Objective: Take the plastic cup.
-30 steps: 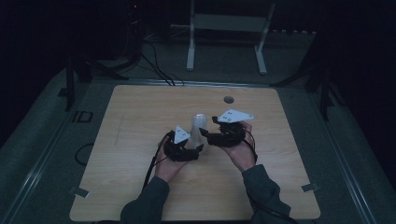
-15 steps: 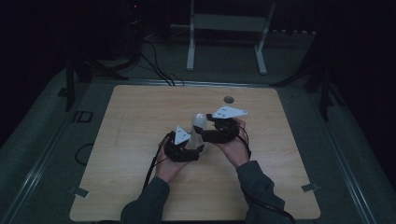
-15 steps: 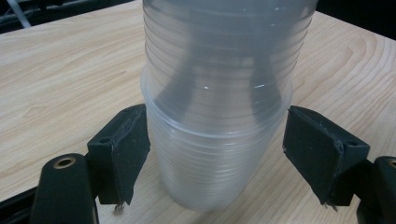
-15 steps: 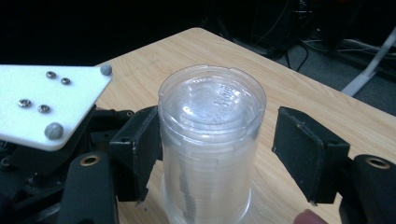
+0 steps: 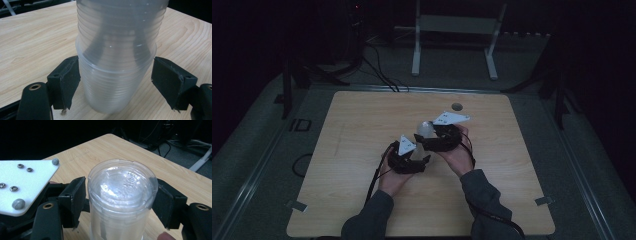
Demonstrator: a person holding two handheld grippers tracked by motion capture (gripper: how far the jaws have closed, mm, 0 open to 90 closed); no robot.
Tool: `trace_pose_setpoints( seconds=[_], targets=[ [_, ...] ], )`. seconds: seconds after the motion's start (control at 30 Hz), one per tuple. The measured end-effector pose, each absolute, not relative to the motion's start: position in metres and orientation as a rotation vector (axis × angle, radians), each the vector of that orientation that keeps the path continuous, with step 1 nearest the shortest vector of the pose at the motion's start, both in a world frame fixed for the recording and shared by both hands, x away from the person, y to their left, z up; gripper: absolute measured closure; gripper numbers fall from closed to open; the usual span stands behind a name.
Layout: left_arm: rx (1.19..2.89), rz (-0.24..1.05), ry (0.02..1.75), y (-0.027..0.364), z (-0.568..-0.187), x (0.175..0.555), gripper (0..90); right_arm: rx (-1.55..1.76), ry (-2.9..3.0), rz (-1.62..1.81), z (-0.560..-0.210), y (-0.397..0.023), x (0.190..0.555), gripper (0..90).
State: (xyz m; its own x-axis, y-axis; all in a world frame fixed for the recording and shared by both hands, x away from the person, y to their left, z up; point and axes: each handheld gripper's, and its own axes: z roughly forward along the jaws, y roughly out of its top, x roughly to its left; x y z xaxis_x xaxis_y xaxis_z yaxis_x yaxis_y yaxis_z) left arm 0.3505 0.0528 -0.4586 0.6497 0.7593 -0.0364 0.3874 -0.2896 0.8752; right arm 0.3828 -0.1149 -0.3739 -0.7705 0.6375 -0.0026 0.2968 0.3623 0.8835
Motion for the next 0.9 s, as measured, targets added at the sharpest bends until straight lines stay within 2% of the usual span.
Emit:
trace_pose_setpoints(
  seconds=[0.2,0.9],
  targets=[
    [1.897,0.495,0.917,0.048,-0.459,0.353,18.9,0.824,2.277,1.383,-0.373,-0.114,0.383,37.9],
    [1.878,0.512,0.919,0.043,-0.459,0.354,20.3,0.832,2.248,1.44,-0.362,-0.119,0.38,39.5]
  ],
)
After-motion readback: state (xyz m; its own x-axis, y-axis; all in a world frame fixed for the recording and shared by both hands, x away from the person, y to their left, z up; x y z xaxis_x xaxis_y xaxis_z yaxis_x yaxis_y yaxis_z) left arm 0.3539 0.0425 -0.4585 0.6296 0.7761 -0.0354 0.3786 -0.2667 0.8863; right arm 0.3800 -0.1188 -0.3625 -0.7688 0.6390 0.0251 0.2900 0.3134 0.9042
